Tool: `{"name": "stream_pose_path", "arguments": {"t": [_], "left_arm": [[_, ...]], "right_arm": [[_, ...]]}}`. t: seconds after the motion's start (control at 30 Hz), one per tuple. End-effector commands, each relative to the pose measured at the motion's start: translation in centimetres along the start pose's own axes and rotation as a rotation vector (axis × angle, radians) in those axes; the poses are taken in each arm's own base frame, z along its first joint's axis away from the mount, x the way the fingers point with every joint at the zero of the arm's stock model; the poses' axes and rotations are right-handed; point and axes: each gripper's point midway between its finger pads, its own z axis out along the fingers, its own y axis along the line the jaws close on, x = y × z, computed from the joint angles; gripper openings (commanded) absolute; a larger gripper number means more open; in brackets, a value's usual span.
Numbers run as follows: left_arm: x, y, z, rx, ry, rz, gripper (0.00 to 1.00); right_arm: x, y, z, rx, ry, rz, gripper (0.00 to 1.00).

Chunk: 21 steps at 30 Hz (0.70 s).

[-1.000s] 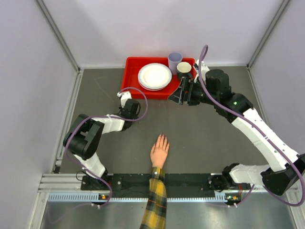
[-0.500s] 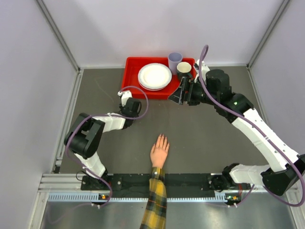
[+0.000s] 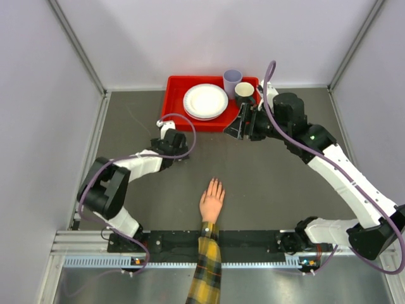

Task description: Paint the nails

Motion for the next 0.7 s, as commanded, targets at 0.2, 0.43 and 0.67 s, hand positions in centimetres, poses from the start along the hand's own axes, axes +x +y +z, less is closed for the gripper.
{"name": "stream_pose_path", "arguments": {"t": [0.2,0.43,0.67], "left_arm": [[-15.0,-3.6,-16.1,0.34,-0.296,0.033,0.99],[-23.8,-2.5,-31.1,0.537,-0.681,0.125,0.99],[-27.9,-0.6,-41.0,0.618,-0.937,0.126,0.99]], "right_arm": [[-2.3,-1.0,-2.4,0.082,-0.105,-0.11,0.75],[-5.2,-3.4,-9.0,0.293,-0.285,-0.241,0.85],[-9.9,-1.6,-20.0,0.362,-0.592,-0.312,0.99]]}}
